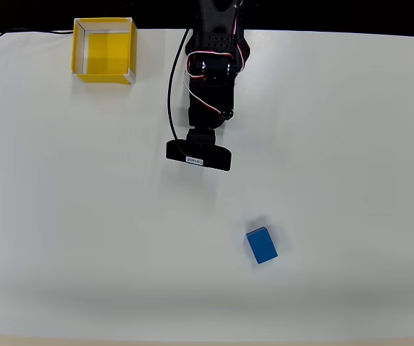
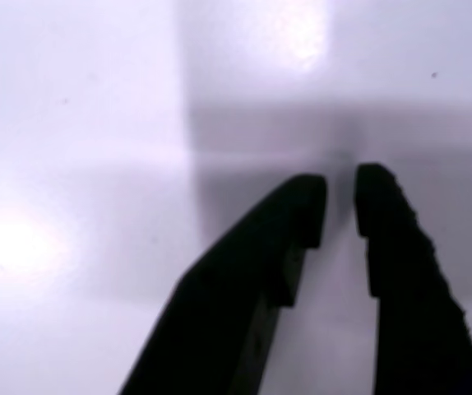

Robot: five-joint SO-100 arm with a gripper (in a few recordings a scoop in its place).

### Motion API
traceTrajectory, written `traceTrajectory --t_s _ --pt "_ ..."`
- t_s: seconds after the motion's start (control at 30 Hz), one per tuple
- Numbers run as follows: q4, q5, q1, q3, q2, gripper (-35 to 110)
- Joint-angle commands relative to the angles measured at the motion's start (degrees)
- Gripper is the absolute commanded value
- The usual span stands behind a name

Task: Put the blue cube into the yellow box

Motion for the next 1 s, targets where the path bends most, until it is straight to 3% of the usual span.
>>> traceTrajectory --t_s 0.0,0.4,0.73,0.97 --pt "1.1 -1.1 -0.3 1.5 1.2 0" --pt "0.7 -2.5 0.1 1.5 0.7 1" --pt "-7.2 -4.0 1.4 -18.7 -22.0 23" --pt "-20.1 -3.3 1.8 -33.3 -36.6 39"
